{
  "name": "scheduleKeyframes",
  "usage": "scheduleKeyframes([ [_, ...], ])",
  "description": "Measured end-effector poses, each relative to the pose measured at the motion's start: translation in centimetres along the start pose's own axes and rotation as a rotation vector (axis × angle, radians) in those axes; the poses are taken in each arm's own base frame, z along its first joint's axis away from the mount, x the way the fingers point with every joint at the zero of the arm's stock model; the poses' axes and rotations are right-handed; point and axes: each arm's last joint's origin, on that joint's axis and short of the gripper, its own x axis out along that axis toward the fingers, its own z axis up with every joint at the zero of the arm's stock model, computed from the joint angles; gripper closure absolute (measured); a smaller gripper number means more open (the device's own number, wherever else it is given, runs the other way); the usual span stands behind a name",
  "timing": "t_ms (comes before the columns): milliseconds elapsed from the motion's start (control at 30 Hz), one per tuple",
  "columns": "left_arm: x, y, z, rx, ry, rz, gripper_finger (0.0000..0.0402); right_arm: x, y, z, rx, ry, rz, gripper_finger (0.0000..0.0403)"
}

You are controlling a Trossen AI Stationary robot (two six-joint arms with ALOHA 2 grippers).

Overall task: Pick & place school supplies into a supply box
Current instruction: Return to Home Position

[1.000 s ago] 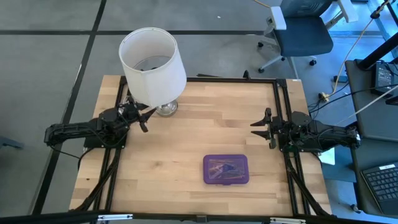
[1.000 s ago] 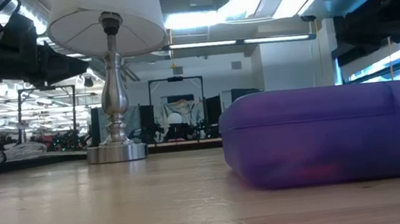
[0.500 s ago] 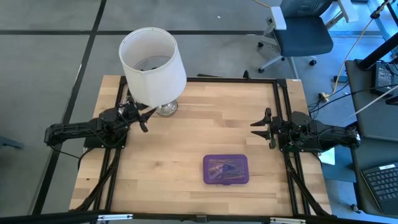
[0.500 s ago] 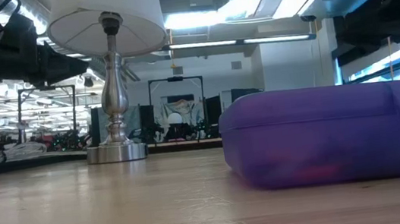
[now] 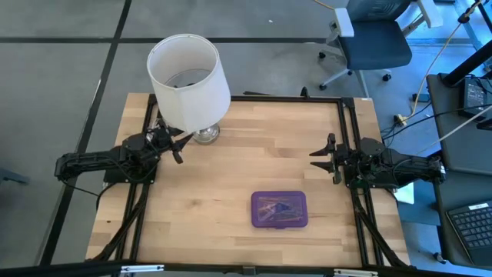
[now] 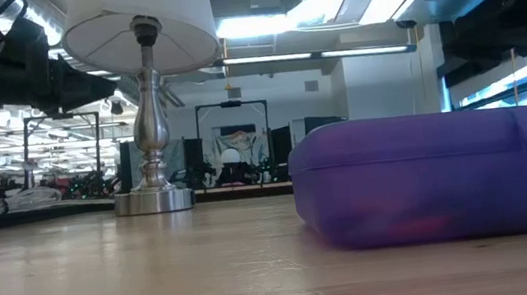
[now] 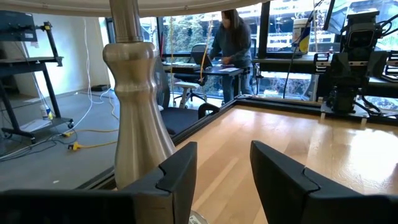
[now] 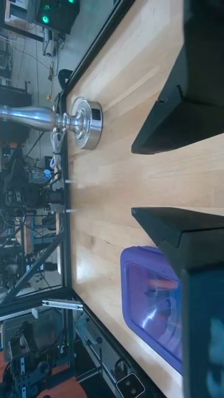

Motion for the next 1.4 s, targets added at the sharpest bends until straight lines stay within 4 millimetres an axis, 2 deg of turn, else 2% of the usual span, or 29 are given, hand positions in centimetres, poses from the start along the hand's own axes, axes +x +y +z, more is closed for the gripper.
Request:
scheduleKeyframes([
  [1400, 0.00, 0.00, 0.00, 0.000, 0.000, 0.000, 0.0258, 0.00, 0.00, 0.00, 0.000, 0.000, 0.000, 0.0249],
])
